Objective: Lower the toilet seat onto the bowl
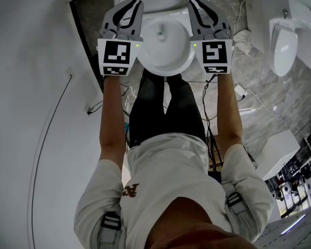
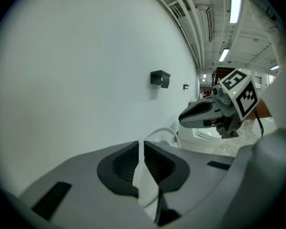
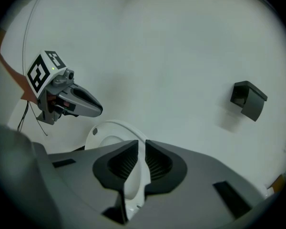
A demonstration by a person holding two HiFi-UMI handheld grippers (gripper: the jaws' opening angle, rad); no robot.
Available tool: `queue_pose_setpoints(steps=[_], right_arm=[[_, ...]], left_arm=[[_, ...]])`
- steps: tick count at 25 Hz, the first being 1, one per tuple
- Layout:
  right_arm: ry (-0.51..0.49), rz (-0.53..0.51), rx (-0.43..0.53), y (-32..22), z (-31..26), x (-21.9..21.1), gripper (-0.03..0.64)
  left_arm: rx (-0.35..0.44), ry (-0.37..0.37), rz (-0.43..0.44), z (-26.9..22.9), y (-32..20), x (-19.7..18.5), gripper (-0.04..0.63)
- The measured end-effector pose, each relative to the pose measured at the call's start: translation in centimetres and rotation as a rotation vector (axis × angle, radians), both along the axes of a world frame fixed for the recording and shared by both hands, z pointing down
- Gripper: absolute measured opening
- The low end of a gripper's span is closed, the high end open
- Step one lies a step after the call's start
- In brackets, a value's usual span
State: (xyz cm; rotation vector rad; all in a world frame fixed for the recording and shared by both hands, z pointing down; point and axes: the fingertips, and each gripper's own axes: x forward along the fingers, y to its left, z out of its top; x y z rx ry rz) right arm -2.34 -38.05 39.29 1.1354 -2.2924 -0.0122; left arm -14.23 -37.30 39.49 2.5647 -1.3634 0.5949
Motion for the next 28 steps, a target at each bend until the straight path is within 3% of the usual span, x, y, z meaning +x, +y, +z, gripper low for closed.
queue_pose_setpoints(steps=[3,14,19,28], right_arm=[[0.009,0.003,-0.003,-0.9,0.6,-0.1,0.09],[0.069,-0.031,0.007,-3.5,2.5,-0.8,0.15],[0.091,-0.05,0.01,-4.3,3.3,-1.4,0.167],[0.1,-0.053,0.024,-5.0,4.4,-2.1,0.178]], left_arm=[[-0.002,0.001,-0.002,0.6,-0.6,-0.1,0.028],[0.009,-0.011,0.007,1.7,-2.3,0.1,0.029],[0.01,-0.015,0.02,2.1,-2.9,0.5,0.081],[0.01,-0.018,0.012,3.3,-3.4,0.5,0.104]])
